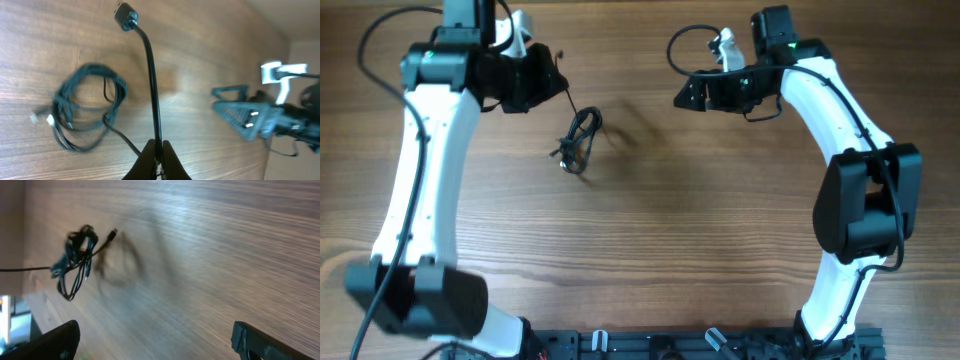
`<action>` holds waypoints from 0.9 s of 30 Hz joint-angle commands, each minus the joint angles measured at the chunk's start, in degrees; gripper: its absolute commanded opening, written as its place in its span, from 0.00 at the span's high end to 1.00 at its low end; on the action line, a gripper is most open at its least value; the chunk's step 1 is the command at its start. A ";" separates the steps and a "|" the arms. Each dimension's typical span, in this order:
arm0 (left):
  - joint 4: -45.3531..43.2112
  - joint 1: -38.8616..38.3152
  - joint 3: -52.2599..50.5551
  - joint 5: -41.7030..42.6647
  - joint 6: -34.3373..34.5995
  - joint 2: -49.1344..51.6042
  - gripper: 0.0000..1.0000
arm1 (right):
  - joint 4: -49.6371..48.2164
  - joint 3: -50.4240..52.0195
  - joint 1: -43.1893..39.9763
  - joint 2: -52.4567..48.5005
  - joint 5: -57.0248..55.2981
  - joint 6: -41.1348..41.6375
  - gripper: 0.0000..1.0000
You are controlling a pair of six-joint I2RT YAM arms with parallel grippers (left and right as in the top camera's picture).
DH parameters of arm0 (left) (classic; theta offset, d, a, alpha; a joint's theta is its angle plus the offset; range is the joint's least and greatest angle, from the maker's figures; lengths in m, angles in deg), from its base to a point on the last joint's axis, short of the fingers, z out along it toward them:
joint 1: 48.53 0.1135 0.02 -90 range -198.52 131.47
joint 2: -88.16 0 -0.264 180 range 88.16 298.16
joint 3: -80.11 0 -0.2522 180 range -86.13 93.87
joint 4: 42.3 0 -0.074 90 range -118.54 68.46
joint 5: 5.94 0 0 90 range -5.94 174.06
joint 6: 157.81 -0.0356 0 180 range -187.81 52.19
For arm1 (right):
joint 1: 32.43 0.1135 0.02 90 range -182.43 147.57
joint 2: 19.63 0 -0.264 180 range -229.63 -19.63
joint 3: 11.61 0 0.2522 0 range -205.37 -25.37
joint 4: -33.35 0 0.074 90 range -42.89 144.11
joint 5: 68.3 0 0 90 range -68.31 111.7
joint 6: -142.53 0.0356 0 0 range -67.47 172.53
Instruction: Untangle cables
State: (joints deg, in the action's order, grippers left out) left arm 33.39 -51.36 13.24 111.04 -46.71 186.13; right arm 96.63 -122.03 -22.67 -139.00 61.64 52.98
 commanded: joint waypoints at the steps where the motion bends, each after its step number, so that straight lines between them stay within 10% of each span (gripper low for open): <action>1: -2.91 0.07 1.20 -2.08 3.80 -6.69 0.96 | 0.87 0.02 3.76 -0.33 3.58 -6.82 0.01; 15: -0.33 -0.79 1.14 -12.35 5.27 -9.31 0.96 | -8.35 0.02 9.35 -0.33 11.91 4.07 0.02; 27: 0.61 -15.69 1.03 -15.98 5.31 0.92 0.96 | -9.01 -3.04 2.95 0.59 -13.62 7.52 0.04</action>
State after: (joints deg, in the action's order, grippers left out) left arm 34.37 -65.32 13.31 92.88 -41.75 186.59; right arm 87.71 -122.23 -15.19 -139.00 55.82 58.73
